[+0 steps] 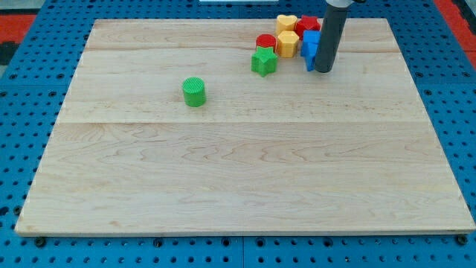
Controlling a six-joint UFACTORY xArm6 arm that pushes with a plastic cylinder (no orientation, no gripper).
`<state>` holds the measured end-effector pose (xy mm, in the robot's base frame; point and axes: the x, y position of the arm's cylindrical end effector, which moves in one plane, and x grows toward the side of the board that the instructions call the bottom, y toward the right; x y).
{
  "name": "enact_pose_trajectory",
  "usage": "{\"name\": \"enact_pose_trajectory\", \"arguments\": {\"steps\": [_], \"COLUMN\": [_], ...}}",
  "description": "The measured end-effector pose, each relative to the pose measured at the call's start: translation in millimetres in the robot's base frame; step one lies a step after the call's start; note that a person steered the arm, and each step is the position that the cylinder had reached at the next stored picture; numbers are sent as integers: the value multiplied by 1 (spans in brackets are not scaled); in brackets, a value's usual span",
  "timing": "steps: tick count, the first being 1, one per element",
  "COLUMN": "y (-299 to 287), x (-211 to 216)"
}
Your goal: Slide the green circle into the group of blocks
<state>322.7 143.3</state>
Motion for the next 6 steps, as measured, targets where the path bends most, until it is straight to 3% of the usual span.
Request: {"name": "enact_pose_trajectory", "arguments": {"steps": [1, 2, 3, 5, 6], "y": [0, -103, -222, -265, -326], "x": [58, 91, 85, 48, 43]}}
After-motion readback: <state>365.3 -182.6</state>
